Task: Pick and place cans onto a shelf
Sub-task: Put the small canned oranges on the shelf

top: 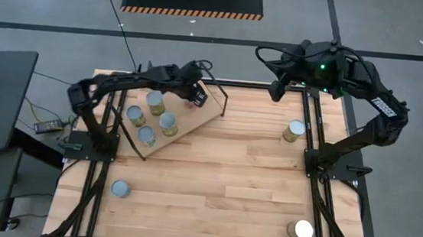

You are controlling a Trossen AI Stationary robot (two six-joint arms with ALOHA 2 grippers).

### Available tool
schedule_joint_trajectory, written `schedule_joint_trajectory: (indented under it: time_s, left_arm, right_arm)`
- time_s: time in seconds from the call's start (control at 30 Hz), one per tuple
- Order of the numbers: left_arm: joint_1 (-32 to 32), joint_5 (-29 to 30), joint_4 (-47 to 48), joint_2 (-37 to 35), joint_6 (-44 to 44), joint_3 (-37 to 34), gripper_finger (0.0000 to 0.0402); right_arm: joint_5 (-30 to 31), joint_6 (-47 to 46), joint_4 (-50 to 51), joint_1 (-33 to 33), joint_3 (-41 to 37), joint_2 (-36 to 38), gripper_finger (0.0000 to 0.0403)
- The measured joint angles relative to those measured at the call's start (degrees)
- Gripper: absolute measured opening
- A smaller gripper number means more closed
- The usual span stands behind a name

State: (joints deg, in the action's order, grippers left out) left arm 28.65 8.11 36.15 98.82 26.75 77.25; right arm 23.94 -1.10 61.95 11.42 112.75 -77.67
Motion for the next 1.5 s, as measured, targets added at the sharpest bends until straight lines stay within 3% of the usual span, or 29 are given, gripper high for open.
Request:
schedule_joint_trajectory:
  time_s: [0.07,0.37,0.97,1.27,1.5]
  left_arm:
    - [0.97,-2.62,-1.41,2.39,1.26,0.00,0.0012]
    - [1.45,-3.93,-2.23,4.66,2.74,0.00,0.0005]
    - [3.55,-3.33,14.35,1.93,-7.70,0.09,0.0007]
    - [6.10,3.01,9.73,1.96,-12.13,0.09,0.0006]
    - [4.80,2.20,3.45,2.01,-15.49,0.09,0.0006]
  right_arm:
    - [0.00,1.35,0.14,0.37,0.00,-0.33,0.0012]
    - [-0.17,2.77,2.54,2.59,-0.02,-2.69,0.0011]
    - [-1.46,2.12,3.25,2.95,-1.77,-2.95,0.0011]
    - [-1.49,2.09,3.28,2.97,-1.77,-2.95,0.0011]
    - [-1.51,2.07,3.30,2.97,-1.77,-2.95,0.0011]
